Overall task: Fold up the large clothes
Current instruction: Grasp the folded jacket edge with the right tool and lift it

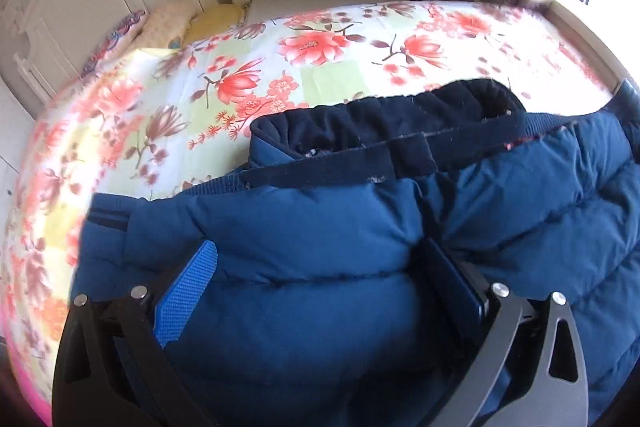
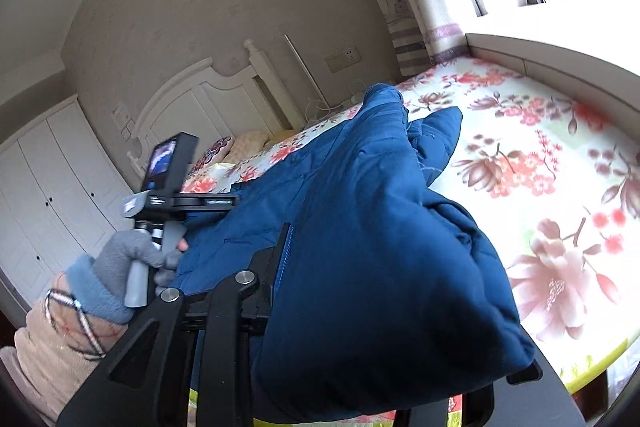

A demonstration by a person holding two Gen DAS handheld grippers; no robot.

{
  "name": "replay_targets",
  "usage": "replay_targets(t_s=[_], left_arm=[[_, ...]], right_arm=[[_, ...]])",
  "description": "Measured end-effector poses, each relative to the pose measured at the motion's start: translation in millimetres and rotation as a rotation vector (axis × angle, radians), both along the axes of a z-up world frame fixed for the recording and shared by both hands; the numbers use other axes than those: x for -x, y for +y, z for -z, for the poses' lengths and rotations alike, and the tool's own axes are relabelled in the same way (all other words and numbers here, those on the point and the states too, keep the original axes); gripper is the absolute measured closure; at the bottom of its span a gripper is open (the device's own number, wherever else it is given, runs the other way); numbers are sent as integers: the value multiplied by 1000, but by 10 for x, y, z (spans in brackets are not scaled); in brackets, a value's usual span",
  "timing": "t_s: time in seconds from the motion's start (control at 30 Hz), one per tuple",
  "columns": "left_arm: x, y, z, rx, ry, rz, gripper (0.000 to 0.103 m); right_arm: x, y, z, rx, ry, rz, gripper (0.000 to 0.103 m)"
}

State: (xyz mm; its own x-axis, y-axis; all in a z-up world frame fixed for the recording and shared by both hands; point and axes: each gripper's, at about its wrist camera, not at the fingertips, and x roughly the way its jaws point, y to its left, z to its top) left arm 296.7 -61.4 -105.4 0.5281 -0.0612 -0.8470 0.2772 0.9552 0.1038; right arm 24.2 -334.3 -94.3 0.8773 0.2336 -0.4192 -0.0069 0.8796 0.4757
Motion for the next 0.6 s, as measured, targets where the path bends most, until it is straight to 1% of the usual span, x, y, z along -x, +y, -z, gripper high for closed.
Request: replay_targets(t_s=[0.03,0.07,0.13,0.2,0.27,0.3,0.37,0.4,0.43,0.47,0.5,0.53,0.57,0.6], left_arm=[[84,55,-31,20,-11,3,6],[188,117,-92,44,-28,8,11],[634,370,-279,132,-101,38,11],[1128,572,-352,188,-145,83,9],[1573,662,-276,184,-160,139,7],[1856,724,-147,167,-151,179,7],[2216,864,52,148,-132,220,7],[2387,1020,84,164,-151,229,7],[2472,1157,75,190,-157,235,7],[2543,1387,16,226,-172,215,7],[2565,1558,-38,244,-194,177,7],[2569,1873,-153,276,-238,98,7],[2544,2184,-258,326,-265,31,6],[2517,2392,-317,363,-274,-13,6]], right_arm=[[-5,35,-49,21,-10,-4,64],[10,53,-52,35,-16,-6,64],[1,129,-132,72,-34,-11,64],[-19,240,-256,118,-64,-19,64],[-37,396,-398,168,-103,-34,64],[-63,487,-466,192,-123,-45,64],[-125,744,-643,247,-167,-85,64],[-173,966,-770,295,-201,-119,64],[-207,1191,-866,345,-233,-150,64],[-236,1387,-931,386,-255,-177,64],[-293,1680,-996,446,-282,-221,64],[-346,1995,-1031,508,-310,-266,64],[-386,2232,-1038,555,-326,-299,64],[-449,2610,-998,641,-336,-351,64]])
